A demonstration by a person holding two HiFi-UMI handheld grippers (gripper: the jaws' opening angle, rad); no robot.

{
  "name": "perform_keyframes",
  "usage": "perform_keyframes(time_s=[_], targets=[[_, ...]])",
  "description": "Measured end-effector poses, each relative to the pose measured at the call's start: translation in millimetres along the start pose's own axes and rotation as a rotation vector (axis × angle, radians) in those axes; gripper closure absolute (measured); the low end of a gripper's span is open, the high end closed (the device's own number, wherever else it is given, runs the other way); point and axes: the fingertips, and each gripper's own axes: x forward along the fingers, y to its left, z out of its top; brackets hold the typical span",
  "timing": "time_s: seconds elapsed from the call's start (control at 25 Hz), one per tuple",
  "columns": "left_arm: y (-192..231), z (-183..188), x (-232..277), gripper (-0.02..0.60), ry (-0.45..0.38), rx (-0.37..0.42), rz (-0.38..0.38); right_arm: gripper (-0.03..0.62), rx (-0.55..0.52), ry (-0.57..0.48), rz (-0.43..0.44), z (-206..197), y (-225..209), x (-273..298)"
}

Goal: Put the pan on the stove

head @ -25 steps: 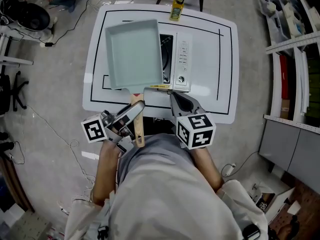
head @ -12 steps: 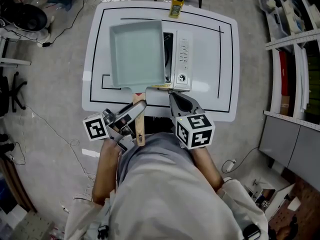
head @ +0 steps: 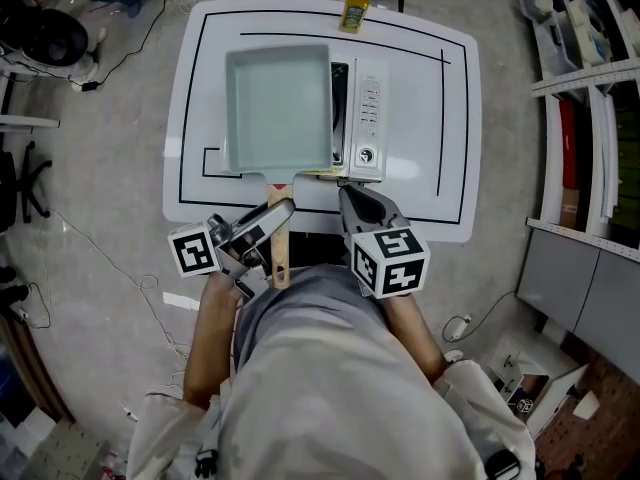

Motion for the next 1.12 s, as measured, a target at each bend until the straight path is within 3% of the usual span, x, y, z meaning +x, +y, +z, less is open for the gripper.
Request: perform_keyframes(time_s=[1.12], targets=[[29.6,6.1,5.0,0.422,0.030,-0.040,0.063,0.583,0.030,0.015,-0.013,-5.0,-9.2,1.2]])
